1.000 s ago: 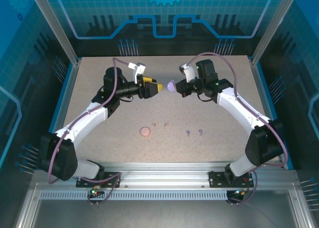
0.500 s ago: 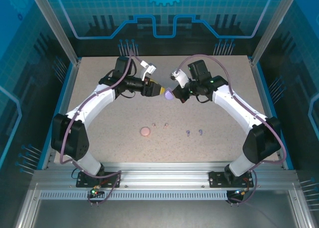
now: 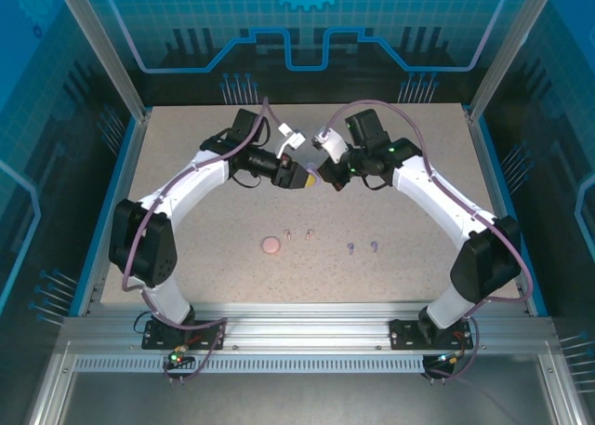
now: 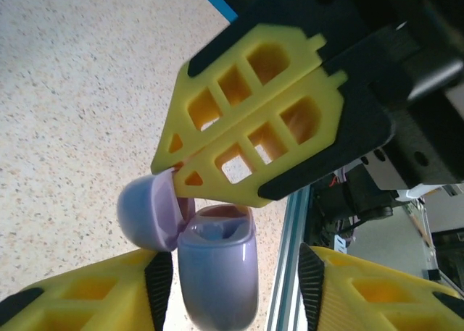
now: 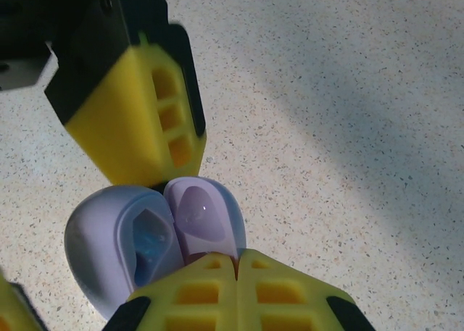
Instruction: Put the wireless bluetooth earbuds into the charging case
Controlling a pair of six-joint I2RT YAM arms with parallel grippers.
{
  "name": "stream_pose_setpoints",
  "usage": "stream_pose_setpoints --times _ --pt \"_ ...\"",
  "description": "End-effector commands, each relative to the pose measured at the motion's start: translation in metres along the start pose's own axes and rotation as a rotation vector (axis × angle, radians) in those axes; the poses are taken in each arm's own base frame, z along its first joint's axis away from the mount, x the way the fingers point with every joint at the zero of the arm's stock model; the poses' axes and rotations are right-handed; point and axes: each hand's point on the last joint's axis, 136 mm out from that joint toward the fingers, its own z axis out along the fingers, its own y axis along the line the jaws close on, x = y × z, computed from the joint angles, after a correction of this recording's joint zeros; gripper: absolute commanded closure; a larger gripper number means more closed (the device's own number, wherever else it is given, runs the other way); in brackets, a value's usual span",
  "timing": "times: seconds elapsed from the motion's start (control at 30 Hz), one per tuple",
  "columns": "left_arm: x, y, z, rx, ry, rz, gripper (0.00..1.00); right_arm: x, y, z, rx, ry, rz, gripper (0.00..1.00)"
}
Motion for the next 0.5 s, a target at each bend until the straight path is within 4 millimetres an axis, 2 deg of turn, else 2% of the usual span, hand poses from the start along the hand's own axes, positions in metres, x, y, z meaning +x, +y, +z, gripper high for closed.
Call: stream_pose_setpoints --times 0.0,0.47 --pt "-0.0046 -0.0082 0.0024 0.035 0.013 0.025 0.51 -0.0041 0.006 0.0007 -0.012 0.008 -0.022 1.0" --pt "-0.0063 -0.0021 0.0071 0.036 0.012 0.024 0.64 -0.0043 0.0044 0.0028 -0.004 0.011 -0.024 1.0"
